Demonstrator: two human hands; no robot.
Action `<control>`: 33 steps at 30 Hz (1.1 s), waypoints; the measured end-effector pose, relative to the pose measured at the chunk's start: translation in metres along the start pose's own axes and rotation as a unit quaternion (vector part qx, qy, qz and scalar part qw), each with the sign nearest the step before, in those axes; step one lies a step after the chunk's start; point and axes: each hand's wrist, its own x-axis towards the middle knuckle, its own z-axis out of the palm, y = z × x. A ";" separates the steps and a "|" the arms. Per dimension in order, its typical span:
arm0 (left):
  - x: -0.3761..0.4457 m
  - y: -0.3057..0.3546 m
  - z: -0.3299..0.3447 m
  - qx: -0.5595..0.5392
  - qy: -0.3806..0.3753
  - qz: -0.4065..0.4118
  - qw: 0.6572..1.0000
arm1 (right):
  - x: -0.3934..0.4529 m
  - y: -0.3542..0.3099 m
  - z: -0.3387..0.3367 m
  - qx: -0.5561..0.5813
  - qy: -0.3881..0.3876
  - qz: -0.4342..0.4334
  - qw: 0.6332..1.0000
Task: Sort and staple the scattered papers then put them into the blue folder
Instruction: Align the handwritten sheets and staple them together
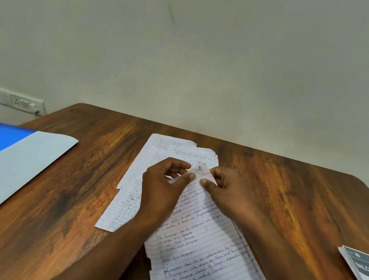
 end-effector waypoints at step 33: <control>0.035 -0.042 -0.039 0.102 -0.114 -0.040 0.987 | 0.084 0.013 0.055 -0.003 0.082 0.177 0.981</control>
